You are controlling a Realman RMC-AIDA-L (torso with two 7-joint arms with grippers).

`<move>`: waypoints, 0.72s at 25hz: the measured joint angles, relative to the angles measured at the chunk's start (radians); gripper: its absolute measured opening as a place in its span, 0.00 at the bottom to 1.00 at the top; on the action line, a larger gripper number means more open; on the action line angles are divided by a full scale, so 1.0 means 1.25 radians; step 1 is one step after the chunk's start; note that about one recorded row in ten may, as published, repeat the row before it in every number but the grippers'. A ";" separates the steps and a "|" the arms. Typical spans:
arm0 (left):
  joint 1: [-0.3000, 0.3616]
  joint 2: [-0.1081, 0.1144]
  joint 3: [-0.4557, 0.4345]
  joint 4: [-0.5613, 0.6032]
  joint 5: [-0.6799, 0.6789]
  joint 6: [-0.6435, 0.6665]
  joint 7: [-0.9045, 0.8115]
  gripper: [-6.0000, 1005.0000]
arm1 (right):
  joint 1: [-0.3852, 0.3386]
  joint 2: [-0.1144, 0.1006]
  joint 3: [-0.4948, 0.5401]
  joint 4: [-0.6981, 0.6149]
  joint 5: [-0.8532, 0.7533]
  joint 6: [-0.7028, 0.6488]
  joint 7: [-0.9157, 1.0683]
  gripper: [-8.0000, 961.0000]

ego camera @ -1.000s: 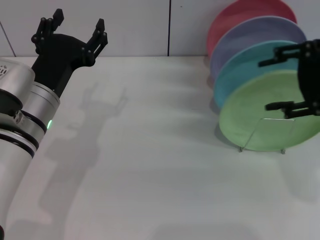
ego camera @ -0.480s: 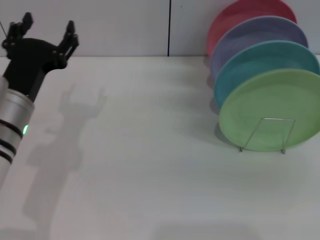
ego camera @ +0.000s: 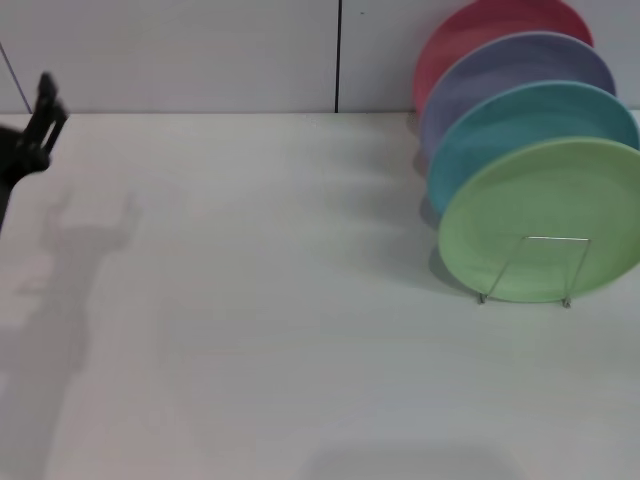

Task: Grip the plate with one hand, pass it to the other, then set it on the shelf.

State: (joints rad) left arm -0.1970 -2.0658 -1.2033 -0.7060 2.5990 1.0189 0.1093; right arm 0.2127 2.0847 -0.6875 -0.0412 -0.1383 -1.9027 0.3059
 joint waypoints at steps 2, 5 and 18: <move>-0.042 -0.001 -0.010 0.136 0.000 0.079 -0.063 0.84 | 0.004 0.000 0.013 0.023 -0.002 -0.003 0.000 0.77; -0.070 -0.003 -0.013 0.232 -0.001 0.140 -0.100 0.84 | 0.008 -0.002 0.025 0.058 -0.007 0.004 0.012 0.76; -0.093 -0.006 -0.046 0.343 -0.003 0.161 -0.115 0.84 | 0.006 0.000 0.047 0.105 -0.019 0.065 0.033 0.76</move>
State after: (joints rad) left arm -0.3128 -2.0735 -1.2605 -0.2779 2.5951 1.2204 -0.0348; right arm 0.2204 2.0846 -0.6291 0.0900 -0.1619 -1.8221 0.3476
